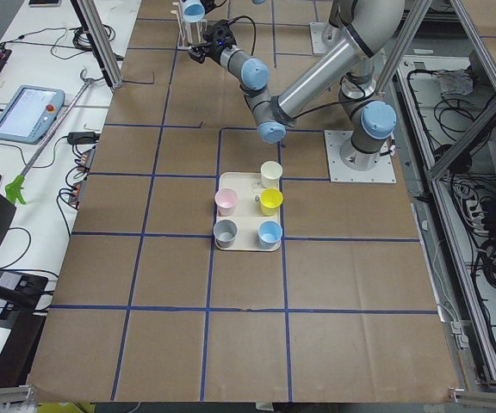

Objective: Transfer IKEA cup to right arm and place on rack

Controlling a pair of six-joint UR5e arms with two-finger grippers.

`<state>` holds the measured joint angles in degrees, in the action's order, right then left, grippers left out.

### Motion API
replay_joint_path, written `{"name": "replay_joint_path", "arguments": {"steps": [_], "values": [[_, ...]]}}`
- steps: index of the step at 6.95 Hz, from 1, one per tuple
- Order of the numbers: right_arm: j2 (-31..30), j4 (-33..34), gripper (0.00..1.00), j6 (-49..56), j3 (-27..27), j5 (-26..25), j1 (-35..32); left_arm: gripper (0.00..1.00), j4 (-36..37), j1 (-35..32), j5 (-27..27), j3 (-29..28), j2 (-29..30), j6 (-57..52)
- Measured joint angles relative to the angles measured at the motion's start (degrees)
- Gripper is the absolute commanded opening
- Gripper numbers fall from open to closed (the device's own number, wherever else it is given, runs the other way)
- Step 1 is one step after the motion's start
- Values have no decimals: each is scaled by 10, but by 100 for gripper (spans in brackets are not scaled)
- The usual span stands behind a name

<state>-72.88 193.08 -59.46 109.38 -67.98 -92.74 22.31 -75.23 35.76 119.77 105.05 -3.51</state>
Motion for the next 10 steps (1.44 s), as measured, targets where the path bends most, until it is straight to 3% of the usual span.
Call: {"name": "replay_joint_path", "arguments": {"steps": [3,6,8,10], "values": [[16,1,27,405,-12,1,65,98,-270,-19,217,-21,-94,0],[103,34,27,646,-88,0,105,98,-612,-114,445,-115,-140,1],[141,55,28,728,-114,-37,114,98,-890,-138,503,-219,-162,1],[155,60,28,742,-113,-83,116,99,-1055,-140,542,-281,-170,0]]}}
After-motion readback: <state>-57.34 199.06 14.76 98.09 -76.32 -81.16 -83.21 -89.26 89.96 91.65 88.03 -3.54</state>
